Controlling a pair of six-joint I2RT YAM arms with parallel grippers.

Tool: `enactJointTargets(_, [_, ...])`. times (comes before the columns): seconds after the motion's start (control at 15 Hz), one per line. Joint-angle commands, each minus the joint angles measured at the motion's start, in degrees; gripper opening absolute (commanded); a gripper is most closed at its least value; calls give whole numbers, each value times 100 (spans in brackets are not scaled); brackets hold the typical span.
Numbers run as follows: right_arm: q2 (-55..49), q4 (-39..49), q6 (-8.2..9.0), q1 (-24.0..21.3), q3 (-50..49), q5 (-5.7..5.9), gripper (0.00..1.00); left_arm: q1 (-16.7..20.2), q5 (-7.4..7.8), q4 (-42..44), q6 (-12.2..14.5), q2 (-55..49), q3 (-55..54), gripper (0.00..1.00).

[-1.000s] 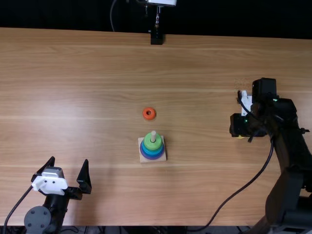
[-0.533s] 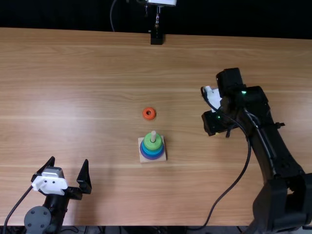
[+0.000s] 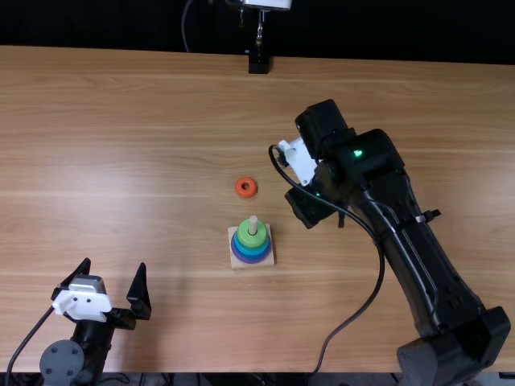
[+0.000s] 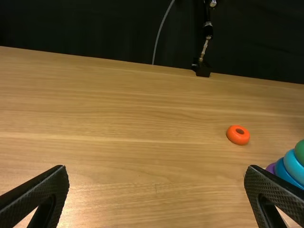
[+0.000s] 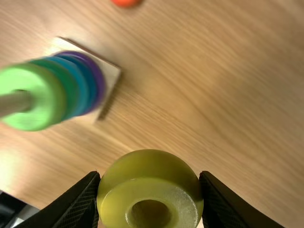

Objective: Build the Hanoi tower: stack the rings onto the peg from bottom to top in this color order: purple, dark blue, light blue, dark green, light green, yellow, orange.

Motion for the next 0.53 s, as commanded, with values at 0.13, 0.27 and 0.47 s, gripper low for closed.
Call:
enactJointTargets(0.13, [-126, -250, -64, 392, 639, -40, 0, 93, 26, -75, 22, -69, -309, 100])
enactJointTargets(0.27, [-126, -408, -54, 551, 806, -40, 0, 93, 26, -75, 22, -69, -309, 100])
enactJointTargets(0.47, [-118, -430, -22, 770, 1034, -40, 0, 93, 26, -75, 22, -69, -309, 100])
